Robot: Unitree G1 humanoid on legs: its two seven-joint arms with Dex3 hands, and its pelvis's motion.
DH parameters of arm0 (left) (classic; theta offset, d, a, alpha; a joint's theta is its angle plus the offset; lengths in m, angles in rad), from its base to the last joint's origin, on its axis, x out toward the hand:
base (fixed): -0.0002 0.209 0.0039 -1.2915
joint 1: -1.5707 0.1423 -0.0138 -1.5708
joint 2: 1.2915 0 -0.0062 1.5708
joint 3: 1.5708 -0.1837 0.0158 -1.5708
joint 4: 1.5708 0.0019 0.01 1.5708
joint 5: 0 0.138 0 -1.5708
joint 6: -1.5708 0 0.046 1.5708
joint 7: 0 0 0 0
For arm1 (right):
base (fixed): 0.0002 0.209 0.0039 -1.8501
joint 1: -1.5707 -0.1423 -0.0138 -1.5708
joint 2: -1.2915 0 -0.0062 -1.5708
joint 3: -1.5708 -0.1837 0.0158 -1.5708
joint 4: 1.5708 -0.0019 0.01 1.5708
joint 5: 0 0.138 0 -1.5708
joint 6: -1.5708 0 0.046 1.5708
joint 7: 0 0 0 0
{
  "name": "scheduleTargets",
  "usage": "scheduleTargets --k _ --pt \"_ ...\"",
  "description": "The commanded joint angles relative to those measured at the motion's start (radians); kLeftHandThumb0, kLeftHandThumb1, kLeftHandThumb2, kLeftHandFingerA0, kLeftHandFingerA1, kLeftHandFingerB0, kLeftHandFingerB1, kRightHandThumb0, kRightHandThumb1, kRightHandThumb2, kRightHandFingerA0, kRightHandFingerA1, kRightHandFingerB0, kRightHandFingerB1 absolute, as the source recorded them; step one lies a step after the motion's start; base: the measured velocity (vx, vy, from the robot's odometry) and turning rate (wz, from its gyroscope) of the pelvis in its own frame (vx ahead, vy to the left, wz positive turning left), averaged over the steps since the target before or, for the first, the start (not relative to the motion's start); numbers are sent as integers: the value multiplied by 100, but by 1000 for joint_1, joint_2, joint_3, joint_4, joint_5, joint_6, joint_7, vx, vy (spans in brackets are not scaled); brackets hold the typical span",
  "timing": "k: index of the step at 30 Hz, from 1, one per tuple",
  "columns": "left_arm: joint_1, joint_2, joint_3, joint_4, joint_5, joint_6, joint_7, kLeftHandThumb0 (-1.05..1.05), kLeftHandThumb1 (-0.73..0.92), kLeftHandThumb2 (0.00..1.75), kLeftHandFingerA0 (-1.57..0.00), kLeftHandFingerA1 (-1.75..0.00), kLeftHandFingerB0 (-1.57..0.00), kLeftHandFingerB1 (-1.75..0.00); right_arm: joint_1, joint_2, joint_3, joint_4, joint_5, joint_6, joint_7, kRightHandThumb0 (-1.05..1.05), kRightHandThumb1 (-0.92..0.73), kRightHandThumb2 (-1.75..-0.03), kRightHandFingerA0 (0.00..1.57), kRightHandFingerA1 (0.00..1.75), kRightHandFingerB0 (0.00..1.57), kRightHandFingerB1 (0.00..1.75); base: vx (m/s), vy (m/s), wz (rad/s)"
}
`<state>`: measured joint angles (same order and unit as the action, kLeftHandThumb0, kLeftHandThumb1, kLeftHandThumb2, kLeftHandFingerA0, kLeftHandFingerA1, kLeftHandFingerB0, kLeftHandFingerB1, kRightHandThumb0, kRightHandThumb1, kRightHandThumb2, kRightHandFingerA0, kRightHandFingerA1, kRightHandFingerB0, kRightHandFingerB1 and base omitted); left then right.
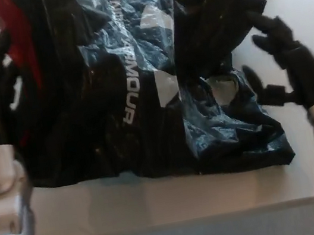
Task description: A plastic bag is kept in the middle of the desk and the robot uses both its hands to grab the bag from the left and right and brings its hands close together to compress the bag
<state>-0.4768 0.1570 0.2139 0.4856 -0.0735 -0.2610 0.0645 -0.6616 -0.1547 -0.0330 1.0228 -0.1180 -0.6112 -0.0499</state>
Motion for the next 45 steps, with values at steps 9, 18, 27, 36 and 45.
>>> scheduleTargets --k 9,18,27,36,45 --pt "120 307 229 -421 -170 173 -151 -75 92 76 -21 -41 -14 -30 84 -280 -178 -356 104 92 89 -89 -76 -109 7 46 4 40 0 0 0" --pt "176 315 284 -688 -191 159 -142 -78 92 78 -25 -45 -18 -33 216 -303 -254 -807 149 232 96 -75 -65 -97 0 44 5 42 0 0 0" --pt "454 204 424 -1091 -262 37 -144 -75 92 77 -18 -43 -10 -33 607 -238 -400 -1278 243 97 105 -69 -87 -67 10 37 12 28 0 0 0" --pt "843 -118 321 -1074 -267 -267 -241 -67 92 73 -21 -38 -15 -28 1026 -65 -377 -1281 259 -111 127 -71 -66 -96 5 40 8 38 0 0 0" --pt "984 -223 248 -663 -181 -435 -325 -32 63 118 -2 -49 0 -48 1107 -35 -256 -909 107 -212 153 -65 -64 -99 2 41 6 42 0 0 0"
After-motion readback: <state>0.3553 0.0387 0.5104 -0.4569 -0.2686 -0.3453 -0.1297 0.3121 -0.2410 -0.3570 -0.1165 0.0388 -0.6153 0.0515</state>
